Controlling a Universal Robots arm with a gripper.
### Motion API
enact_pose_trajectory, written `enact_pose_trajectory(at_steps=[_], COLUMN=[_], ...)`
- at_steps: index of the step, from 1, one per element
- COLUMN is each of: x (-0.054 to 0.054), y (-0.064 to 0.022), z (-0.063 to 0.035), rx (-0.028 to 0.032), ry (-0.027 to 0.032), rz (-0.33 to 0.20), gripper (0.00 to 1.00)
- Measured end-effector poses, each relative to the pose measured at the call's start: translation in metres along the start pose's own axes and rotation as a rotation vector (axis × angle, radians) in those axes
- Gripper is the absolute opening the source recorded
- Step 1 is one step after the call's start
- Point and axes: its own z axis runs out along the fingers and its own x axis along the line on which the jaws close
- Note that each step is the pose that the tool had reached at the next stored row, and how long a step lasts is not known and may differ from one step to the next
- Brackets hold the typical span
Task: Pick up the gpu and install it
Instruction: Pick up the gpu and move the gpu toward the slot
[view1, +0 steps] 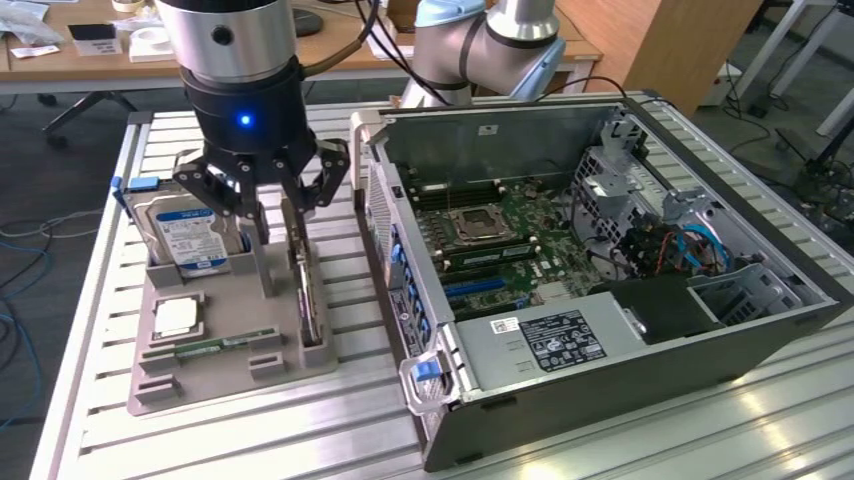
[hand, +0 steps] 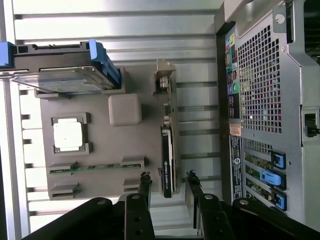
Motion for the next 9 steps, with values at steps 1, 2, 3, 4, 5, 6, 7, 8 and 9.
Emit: enact_pose_trajectory(at_steps=[1,2,3,4,5,6,7,8,9], x=[0.0001,0.0,0.0,0.0,0.0,0.0001,0.0001,0.0001,0.0001], y=[0.0,-0.0001,0.0,-0.0001,-0.0001,-0.0001,-0.0001,-0.0001,-0.0001], z=[0.0009,0.001,0.0012,0.0015,0.0017,0.002,0.0022,0.0025,0.0027], rx=[0.0001,0.0001,0.0,-0.0001,-0.0001,0.0,0.0,0.0,0.0], ry=[0.0,0.0,0.0,-0.0001,-0.0001,0.0,0.0,0.0001,0.0], rz=[0.0,0.0,0.0,0.0,0.0,0.0,0.0,0.0,0.0], gripper=[0.42,0.42,0.42,0.42,0.42,0.42,0.42,0.42,0.42])
